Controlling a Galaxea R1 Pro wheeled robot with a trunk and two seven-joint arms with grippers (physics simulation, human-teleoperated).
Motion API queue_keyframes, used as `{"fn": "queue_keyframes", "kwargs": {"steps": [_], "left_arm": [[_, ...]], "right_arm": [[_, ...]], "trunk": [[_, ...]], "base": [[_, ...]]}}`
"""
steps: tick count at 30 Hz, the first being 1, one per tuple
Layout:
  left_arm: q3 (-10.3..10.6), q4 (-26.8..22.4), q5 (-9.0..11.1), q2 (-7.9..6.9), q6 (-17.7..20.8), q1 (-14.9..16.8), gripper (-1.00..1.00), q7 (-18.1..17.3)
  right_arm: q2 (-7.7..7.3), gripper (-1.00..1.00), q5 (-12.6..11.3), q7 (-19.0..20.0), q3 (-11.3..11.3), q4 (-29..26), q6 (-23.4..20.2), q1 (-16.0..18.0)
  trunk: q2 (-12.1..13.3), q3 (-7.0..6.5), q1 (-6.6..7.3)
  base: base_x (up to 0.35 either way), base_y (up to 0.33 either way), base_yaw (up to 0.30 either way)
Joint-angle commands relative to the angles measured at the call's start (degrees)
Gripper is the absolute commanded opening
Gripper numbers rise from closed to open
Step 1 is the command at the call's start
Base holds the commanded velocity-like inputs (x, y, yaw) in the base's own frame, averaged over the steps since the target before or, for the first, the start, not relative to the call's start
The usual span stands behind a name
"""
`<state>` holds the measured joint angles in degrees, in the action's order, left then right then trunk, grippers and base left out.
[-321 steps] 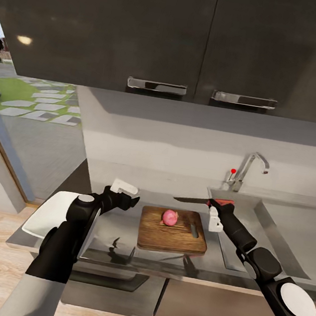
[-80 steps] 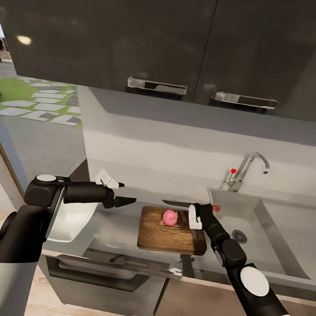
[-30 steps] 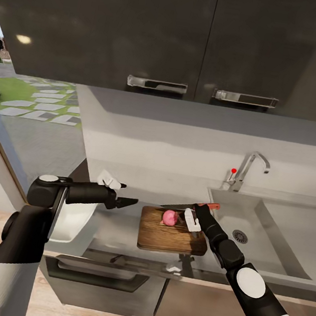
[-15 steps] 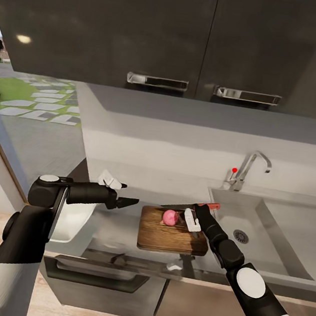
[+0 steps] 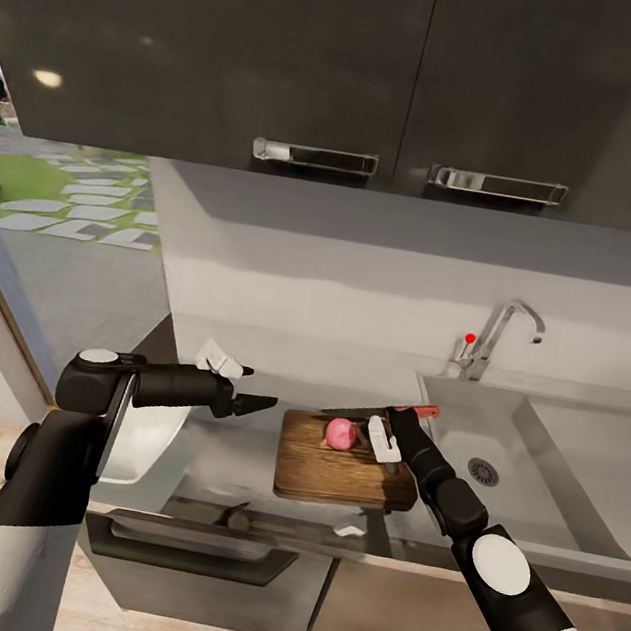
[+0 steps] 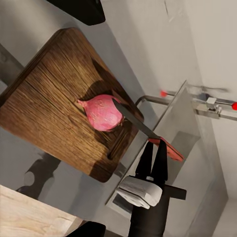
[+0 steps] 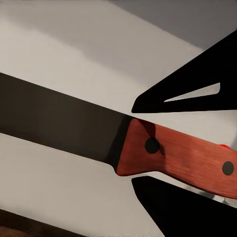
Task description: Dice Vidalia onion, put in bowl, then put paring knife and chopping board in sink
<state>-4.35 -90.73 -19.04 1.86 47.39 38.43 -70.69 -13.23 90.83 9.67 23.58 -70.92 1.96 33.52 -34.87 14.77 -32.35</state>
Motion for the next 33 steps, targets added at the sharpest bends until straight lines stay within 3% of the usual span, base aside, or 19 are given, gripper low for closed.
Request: {"fn": "queue_keyframes", "kwargs": {"steps": [1, 5, 33], "left_arm": [[-0.1, -0.1, -0.6, 0.07, 0.5, 0.1, 1.00, -0.6], [-0.1, -0.1, -0.5, 0.07, 0.5, 0.1, 1.00, -0.6], [-0.1, -0.1, -0.6, 0.07, 0.5, 0.1, 1.00, -0.6]], "right_arm": [[-0.04, -1.00, 0.6, 0.1, 0.1, -0.1, 0.2, 0.1], [-0.04, -1.00, 0.6, 0.1, 0.1, -0.1, 0.1, 0.1], [-0.04, -1.00, 0.6, 0.1, 0.1, -0.1, 0.2, 0.1]], "trunk": [[-0.5, 0.27, -0.24], [-2.1, 0.99, -1.12], [-3.3, 1.53, -1.78]], "base": [[0.000, 0.000, 0.000], [0.000, 0.000, 0.000], [0.000, 0.000, 0.000]]}}
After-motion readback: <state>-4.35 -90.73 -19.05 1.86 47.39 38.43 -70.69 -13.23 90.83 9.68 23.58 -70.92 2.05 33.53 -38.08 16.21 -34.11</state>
